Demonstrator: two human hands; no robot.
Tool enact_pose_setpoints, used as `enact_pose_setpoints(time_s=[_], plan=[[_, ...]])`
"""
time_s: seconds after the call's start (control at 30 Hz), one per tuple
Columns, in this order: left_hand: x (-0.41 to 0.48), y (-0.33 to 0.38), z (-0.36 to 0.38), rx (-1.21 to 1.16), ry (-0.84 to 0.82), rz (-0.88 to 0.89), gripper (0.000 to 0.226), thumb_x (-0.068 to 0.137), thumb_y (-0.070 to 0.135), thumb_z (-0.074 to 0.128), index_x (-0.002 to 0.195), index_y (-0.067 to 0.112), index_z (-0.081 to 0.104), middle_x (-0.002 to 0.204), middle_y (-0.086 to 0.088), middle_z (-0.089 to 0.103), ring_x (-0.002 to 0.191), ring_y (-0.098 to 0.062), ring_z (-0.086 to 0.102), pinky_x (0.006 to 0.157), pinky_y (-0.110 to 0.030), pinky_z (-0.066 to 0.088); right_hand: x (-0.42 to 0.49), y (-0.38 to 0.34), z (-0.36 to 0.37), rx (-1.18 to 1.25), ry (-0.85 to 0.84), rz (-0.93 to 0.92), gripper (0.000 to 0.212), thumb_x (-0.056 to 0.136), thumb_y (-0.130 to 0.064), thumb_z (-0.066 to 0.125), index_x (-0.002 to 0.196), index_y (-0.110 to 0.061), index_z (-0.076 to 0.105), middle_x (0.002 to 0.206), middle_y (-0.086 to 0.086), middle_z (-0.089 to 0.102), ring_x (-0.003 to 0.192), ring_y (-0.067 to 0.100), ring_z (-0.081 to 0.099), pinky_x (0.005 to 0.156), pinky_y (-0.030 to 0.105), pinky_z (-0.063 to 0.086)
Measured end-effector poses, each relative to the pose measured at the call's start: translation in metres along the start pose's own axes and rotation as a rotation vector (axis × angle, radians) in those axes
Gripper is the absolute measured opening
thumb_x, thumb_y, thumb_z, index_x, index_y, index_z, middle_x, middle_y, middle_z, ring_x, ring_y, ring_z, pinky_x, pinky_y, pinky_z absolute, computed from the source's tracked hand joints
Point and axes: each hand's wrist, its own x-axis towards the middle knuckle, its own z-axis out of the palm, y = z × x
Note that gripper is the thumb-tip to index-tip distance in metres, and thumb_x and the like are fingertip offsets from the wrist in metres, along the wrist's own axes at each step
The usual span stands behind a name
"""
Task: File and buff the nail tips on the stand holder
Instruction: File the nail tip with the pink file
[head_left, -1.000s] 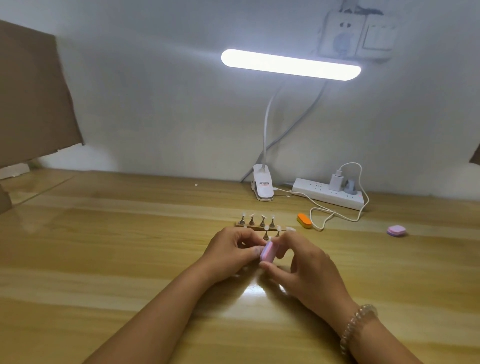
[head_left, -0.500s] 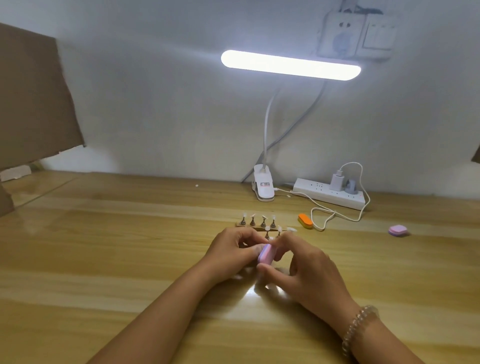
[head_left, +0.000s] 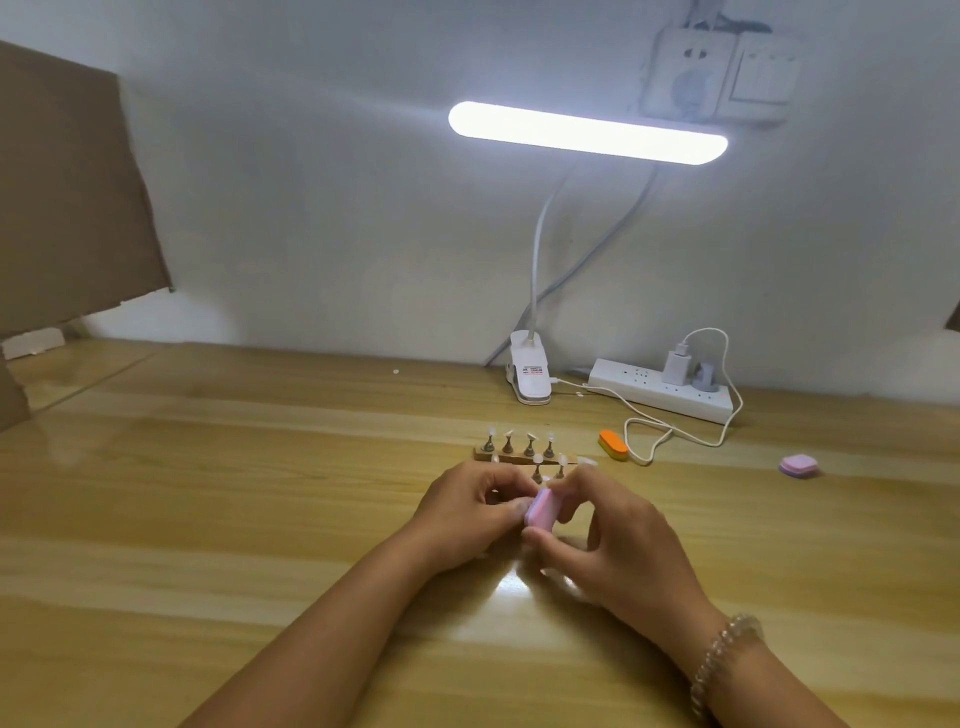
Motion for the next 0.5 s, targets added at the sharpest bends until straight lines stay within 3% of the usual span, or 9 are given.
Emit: enact_pose_setpoints(time_s=[0.1, 0.23, 0.33, 0.5], plan=[[0.0003, 0.0008, 0.0001, 0.013, 0.008, 0.002, 0.009, 0.088, 0.028, 0.07, 0.094, 0.028, 0.077, 0.091, 0.0, 0.076, 0.085, -0.02, 0.07, 0.078, -0.047, 0.058, 0.003, 0.0033, -0.0003, 0.025, 0.082, 0.069, 0.028, 0.073, -0.049, 0.076, 0.089, -0.034, 0.059, 0.084, -0.024, 0.061, 0.072, -0.011, 0.055, 0.059, 0.022, 0.042], [0.0002, -0.0007, -0.0009, 0.04, 0.003, 0.027, 0.011, 0.092, 0.019, 0.068, 0.096, 0.025, 0.077, 0.093, 0.006, 0.076, 0.095, -0.018, 0.07, 0.089, -0.045, 0.054, 0.0005, 0.0011, 0.0007, 0.007, 0.023, -0.004, 0.032, 0.073, -0.054, 0.071, 0.095, -0.034, 0.059, 0.087, -0.021, 0.061, 0.064, -0.004, 0.053, 0.055, 0.02, 0.04], [0.0007, 0.0003, -0.0003, 0.037, 0.02, 0.022, 0.012, 0.094, 0.018, 0.067, 0.099, 0.02, 0.077, 0.095, 0.007, 0.076, 0.093, -0.012, 0.068, 0.09, -0.04, 0.053, 0.0033, 0.0044, -0.0001, 0.048, 0.087, 0.067, 0.029, 0.074, -0.047, 0.076, 0.095, -0.033, 0.062, 0.083, -0.027, 0.059, 0.08, -0.011, 0.056, 0.059, 0.018, 0.04], [0.0016, -0.0001, -0.001, 0.023, 0.006, 0.052, 0.014, 0.097, 0.016, 0.062, 0.101, 0.017, 0.075, 0.086, 0.012, 0.071, 0.077, 0.0, 0.06, 0.073, -0.028, 0.047, 0.0001, 0.0025, 0.0029, 0.044, 0.082, -0.008, 0.027, 0.076, -0.04, 0.079, 0.097, -0.035, 0.062, 0.089, -0.03, 0.061, 0.073, -0.016, 0.055, 0.057, 0.012, 0.033]])
